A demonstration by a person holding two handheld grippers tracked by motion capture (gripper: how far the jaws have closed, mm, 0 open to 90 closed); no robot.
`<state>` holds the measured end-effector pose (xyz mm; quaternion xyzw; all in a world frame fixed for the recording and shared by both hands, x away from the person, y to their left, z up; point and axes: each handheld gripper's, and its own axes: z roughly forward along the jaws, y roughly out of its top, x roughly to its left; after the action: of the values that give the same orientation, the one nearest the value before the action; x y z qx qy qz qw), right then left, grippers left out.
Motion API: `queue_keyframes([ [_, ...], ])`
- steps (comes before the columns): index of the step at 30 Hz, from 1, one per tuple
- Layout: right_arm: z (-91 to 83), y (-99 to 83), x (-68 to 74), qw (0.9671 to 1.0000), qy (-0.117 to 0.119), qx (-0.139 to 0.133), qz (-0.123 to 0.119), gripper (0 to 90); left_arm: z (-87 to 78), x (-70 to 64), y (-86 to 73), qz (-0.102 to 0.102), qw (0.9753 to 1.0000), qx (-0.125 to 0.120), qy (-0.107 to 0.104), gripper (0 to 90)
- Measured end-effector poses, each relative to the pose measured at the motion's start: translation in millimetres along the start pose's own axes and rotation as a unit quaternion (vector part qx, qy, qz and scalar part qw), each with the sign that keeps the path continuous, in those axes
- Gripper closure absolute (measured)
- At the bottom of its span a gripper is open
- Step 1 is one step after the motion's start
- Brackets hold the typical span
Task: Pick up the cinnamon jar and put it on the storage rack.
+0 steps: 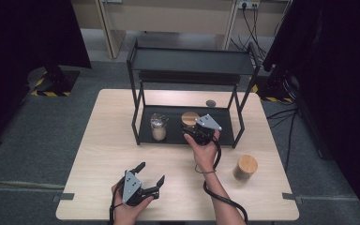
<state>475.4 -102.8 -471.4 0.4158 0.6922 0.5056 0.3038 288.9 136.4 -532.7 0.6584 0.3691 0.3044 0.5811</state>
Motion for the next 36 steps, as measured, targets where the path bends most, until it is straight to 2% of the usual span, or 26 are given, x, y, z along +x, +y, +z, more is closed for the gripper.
queue_keyframes([
  [9,15.7,-4.6,-6.1,0.9998,-0.01,0.018,0.007,25.6,0.2,-0.1,0.0,0.0,1.0,0.001,-0.001,12.6],
  [36,29.8,-15.4,-8.7,0.9992,-0.026,0.03,0.011,25.5,-0.3,-0.6,0.0,0.005,1.0,0.001,-0.002,12.7],
])
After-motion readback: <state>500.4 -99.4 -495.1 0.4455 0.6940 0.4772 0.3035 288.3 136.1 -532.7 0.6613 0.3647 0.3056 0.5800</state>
